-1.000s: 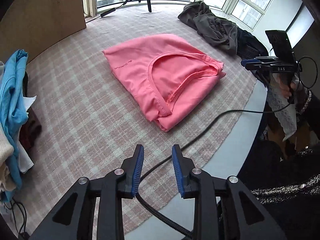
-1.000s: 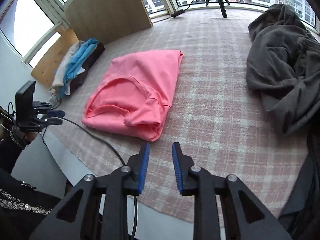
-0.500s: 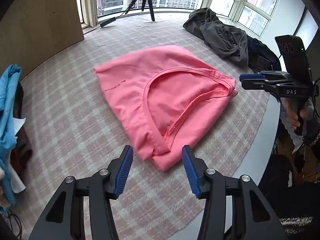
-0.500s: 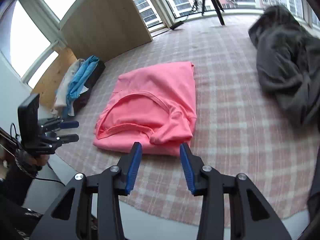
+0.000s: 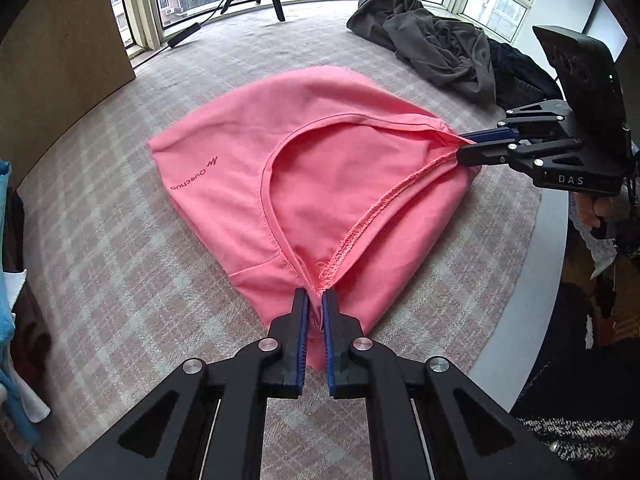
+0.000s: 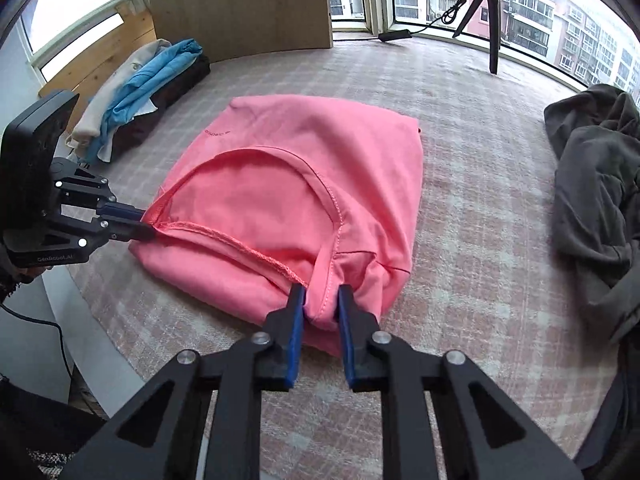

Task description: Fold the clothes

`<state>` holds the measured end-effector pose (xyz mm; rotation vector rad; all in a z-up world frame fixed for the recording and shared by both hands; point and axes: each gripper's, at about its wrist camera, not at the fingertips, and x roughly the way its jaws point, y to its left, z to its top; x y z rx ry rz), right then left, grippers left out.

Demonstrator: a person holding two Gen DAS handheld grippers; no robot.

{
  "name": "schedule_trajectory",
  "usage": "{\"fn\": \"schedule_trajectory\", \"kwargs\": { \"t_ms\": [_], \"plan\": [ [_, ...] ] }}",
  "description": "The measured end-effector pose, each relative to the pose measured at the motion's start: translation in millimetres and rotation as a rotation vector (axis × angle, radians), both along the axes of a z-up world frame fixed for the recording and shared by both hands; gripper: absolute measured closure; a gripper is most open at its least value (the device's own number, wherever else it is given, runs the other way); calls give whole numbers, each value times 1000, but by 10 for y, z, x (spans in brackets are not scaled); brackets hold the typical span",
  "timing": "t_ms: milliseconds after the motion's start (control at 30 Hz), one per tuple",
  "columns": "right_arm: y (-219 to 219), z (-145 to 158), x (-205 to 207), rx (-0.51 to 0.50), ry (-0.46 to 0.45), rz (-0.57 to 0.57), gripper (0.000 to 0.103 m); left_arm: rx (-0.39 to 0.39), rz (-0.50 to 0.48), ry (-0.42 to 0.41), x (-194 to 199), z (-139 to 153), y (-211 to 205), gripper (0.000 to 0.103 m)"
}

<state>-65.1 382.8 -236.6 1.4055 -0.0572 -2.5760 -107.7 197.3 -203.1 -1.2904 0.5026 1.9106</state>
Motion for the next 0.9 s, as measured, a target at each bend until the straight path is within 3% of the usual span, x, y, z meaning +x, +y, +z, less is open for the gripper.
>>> {"fn": "schedule_trajectory", "kwargs": {
  "t_ms": [200,233,300,333,367,467,533,633,767,900],
  "plan": [
    [16,230,98,10,24,69,95,4,-48,1,77,185,-89,97],
    [-19,209,117,10,-2,106,95,-12,-71,-17,103,125,-92,92],
    [-142,12,127,55,-109,179,89,-88,-89,-23,144,-22,-96,90],
    [-160,-75,155,101,-157,177,86,-122,-89,-30,156,-66,-116,91],
    [-97,-62,199,75,-166,157,86,-127,-77,-31,158,-58,-147,91],
    [157,42,292,-35,-153,80,84,-49,-51,-19,173,157,-114,88],
    [373,149,280,-103,-105,11,74,12,-47,-9,190,315,-38,82],
    [696,311,263,-204,-33,-93,73,108,-104,-23,197,429,353,78],
    [768,136,-16,-295,-82,-90,73,209,-195,-96,165,437,960,75],
    [787,-101,-42,-330,-148,-98,73,174,-195,-163,146,209,1318,73]
  ]
}}
